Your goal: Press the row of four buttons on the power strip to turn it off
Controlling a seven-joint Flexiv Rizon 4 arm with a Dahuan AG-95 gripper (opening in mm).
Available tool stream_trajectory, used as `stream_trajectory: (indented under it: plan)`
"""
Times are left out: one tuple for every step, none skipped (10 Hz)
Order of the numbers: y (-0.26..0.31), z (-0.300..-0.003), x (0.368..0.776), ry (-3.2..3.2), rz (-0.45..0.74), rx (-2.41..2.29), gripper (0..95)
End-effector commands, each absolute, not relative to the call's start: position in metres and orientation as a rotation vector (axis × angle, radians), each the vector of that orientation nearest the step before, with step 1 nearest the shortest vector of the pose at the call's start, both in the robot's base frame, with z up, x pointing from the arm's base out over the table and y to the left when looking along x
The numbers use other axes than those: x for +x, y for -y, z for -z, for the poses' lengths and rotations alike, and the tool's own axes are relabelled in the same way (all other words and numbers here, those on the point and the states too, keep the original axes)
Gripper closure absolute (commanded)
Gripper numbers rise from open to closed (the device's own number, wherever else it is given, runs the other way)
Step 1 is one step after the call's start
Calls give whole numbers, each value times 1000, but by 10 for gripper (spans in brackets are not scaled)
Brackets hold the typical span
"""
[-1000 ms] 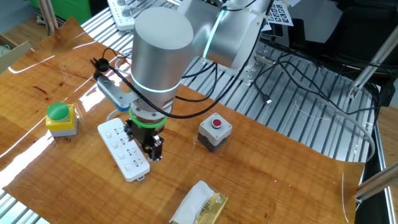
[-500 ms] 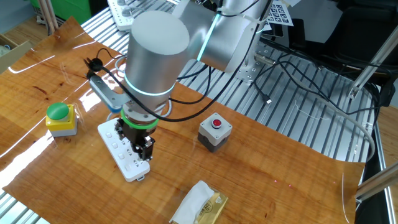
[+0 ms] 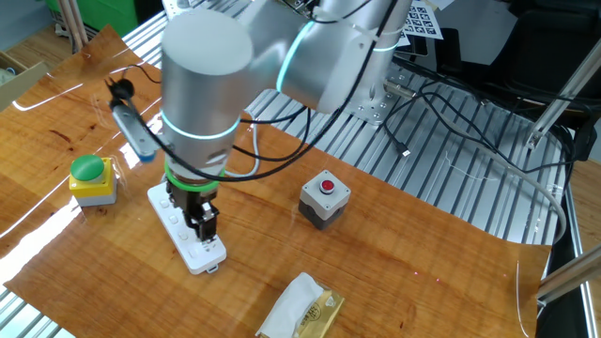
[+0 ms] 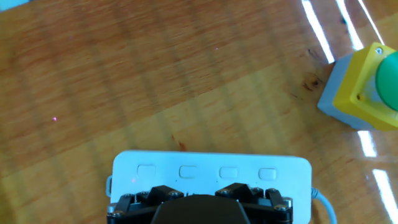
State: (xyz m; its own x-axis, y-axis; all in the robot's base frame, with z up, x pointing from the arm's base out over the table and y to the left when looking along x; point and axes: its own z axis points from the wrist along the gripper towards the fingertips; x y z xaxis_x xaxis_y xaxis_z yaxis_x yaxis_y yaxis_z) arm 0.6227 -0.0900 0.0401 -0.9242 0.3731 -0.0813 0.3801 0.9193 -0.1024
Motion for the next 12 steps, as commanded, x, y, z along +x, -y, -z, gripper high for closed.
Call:
stream_trajectory:
  plan:
    - [89,-38,627,-3010,171,630,190]
    - [87,-38,629,-3007,170,640,0]
    - [84,-37,631,-3004,171,646,0]
    - [83,-36,634,-3004,172,646,0]
    - [84,-36,636,-3005,172,641,0]
    - [86,-36,639,-3006,171,636,0]
    - [86,-36,641,-3006,171,636,0]
    - [87,-35,642,-3005,170,639,0]
    - [87,-33,643,-3000,170,644,0]
    - [87,-32,644,-2999,173,649,0]
    - [87,-31,644,-2998,174,654,0]
    - [87,-31,644,-2998,177,654,0]
